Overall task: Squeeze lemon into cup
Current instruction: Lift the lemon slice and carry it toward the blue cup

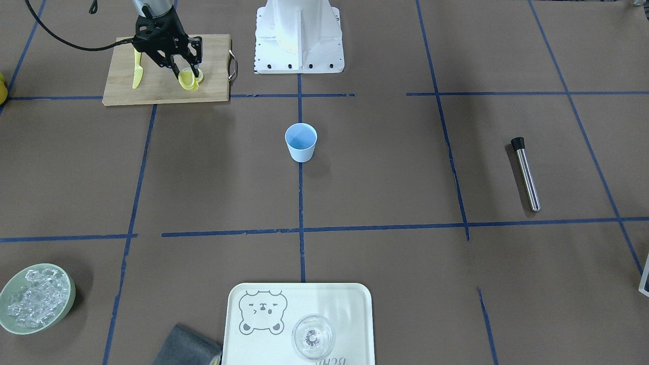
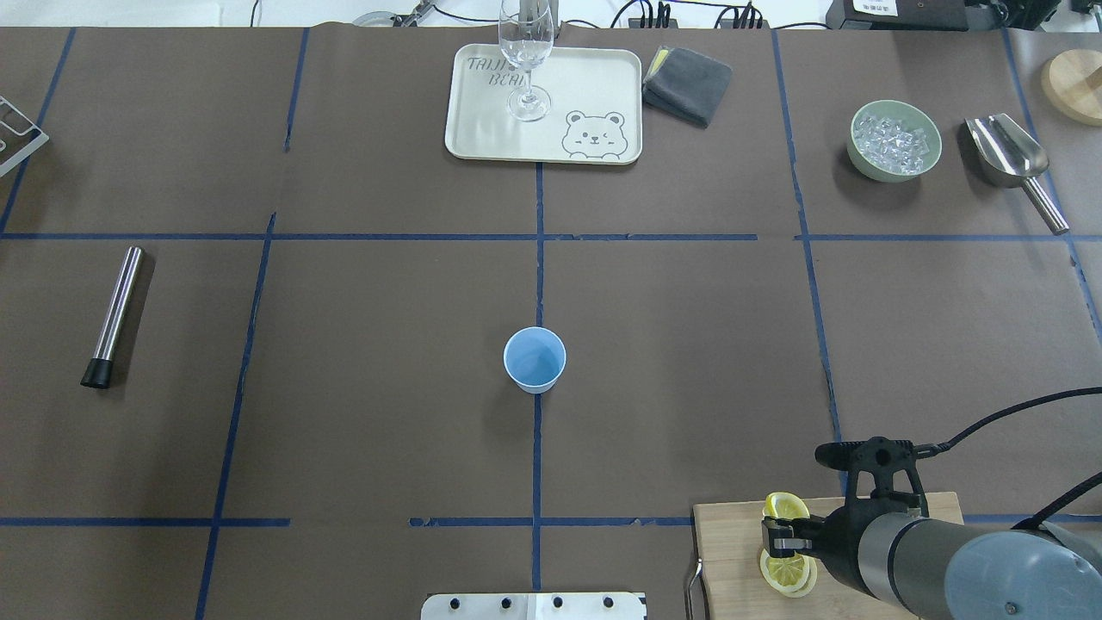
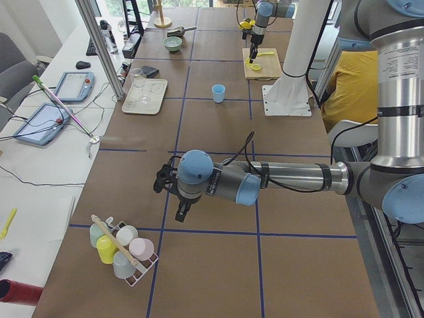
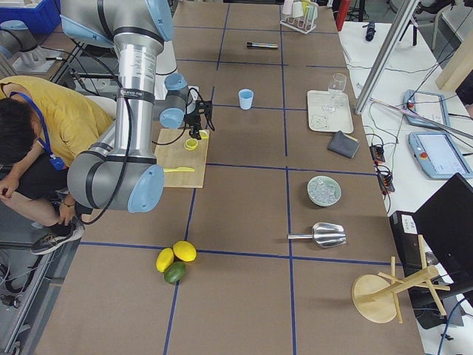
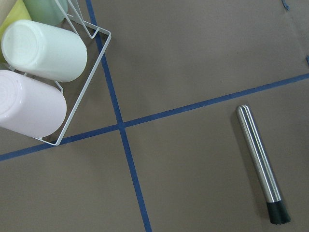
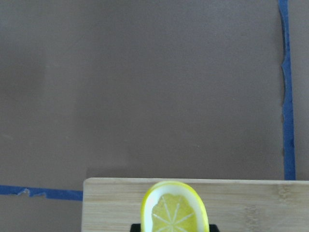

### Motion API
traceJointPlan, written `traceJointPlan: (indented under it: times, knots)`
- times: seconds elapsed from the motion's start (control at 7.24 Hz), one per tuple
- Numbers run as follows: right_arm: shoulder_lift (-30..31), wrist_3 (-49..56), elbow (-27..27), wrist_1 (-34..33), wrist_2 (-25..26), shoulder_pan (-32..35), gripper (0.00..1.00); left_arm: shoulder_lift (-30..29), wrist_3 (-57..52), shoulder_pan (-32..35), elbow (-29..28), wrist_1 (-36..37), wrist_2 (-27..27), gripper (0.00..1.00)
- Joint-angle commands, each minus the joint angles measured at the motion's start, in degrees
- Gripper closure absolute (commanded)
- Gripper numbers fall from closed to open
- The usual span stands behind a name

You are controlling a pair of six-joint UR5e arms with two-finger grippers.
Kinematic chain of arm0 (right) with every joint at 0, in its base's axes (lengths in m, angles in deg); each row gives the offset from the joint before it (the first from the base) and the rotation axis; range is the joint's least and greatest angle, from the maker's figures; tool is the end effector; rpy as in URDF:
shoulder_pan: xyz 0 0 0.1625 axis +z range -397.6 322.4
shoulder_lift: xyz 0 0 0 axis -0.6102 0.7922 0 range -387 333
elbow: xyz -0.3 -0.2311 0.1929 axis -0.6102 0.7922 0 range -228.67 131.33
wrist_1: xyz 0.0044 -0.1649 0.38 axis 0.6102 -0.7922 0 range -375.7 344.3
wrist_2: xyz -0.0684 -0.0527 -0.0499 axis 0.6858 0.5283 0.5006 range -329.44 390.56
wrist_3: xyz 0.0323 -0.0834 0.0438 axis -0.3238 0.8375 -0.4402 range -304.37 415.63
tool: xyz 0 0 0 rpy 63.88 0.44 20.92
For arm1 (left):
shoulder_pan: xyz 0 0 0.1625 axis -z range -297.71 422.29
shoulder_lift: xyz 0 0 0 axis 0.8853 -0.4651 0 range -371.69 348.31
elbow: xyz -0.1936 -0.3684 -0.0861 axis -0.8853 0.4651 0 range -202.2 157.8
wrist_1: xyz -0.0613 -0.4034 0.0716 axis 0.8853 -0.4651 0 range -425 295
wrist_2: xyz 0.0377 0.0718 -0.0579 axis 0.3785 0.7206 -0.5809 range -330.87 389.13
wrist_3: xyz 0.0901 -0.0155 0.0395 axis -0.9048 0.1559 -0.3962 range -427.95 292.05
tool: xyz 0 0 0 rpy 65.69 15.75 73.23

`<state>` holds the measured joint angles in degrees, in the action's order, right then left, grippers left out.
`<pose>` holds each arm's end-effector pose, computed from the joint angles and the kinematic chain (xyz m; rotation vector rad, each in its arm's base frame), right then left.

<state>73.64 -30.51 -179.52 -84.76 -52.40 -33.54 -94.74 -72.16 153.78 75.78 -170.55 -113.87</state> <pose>-0.3887 -0.1736 0.3671 0.1759 -0.8818 0.0581 -0.0655 -0.4518 0.6062 0.3140 0.9044 0.1776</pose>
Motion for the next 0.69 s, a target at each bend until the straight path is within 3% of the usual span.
traceJointPlan:
  times: [0.0,0.41,0.55]
  knots:
    - [-0.7,0.0,-1.8,0.1,-0.2,1.5,0.48,0.0,0.0,0.0,-0.1,0.0,0.0,0.0]
    - [-11.6,0.0,1.5,-0.5,-0.4,4.4,0.47,0.1,0.0,0.0,-0.2,0.0,0.0,0.0]
    - [-18.2,0.1,4.2,-2.0,-0.7,6.8,0.47,0.1,0.0,0.0,-0.4,0.0,0.0,0.0]
